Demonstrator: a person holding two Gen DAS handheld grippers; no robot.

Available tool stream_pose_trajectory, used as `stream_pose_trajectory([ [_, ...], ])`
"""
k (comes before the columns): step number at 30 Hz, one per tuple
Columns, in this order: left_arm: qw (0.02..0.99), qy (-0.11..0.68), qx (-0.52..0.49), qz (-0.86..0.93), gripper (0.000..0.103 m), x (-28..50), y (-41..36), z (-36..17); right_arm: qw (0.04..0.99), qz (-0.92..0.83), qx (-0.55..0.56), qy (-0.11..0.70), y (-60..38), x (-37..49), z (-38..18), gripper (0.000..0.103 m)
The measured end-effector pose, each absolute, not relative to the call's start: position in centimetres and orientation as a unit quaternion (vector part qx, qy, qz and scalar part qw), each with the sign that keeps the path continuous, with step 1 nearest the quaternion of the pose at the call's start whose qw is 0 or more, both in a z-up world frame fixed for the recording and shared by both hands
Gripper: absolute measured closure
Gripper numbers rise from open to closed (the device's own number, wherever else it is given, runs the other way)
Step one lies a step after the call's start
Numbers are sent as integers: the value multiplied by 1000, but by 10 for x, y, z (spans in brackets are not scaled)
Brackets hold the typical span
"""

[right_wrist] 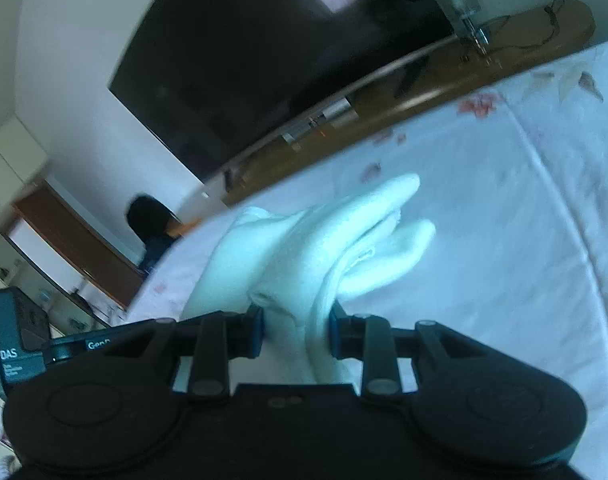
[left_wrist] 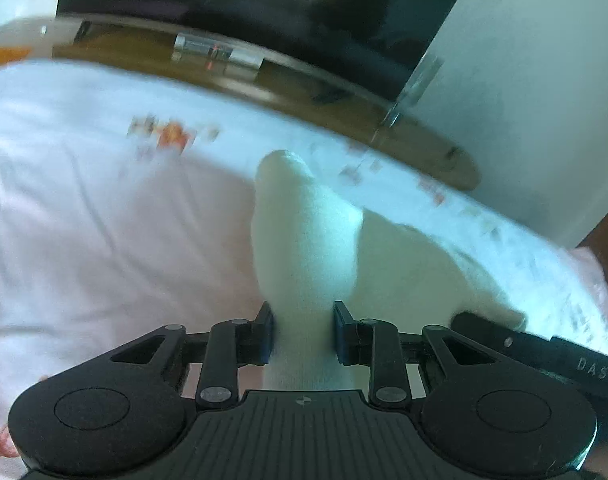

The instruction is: Fold small clothes

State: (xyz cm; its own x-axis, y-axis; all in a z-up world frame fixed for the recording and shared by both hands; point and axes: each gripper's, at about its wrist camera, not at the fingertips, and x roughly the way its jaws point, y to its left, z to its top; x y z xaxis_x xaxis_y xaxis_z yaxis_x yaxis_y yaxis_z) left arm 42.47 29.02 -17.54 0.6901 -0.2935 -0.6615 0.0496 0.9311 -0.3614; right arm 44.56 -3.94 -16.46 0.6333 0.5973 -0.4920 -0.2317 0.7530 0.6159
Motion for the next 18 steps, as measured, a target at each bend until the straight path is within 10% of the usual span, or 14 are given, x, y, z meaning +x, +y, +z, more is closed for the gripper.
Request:
stream_pose_trajectory([
  [4,914,370,-151,-69,31,420,297,-187,886,197,203,368,-33,445,-180,63],
  [9,936,323,-132,-48,31,409,301,-154,910,163,147,351,-23,433,-168,52],
  [18,920,372,-107,-66,31,456,266,-167,926,192,91,312,7,442,-140,67],
])
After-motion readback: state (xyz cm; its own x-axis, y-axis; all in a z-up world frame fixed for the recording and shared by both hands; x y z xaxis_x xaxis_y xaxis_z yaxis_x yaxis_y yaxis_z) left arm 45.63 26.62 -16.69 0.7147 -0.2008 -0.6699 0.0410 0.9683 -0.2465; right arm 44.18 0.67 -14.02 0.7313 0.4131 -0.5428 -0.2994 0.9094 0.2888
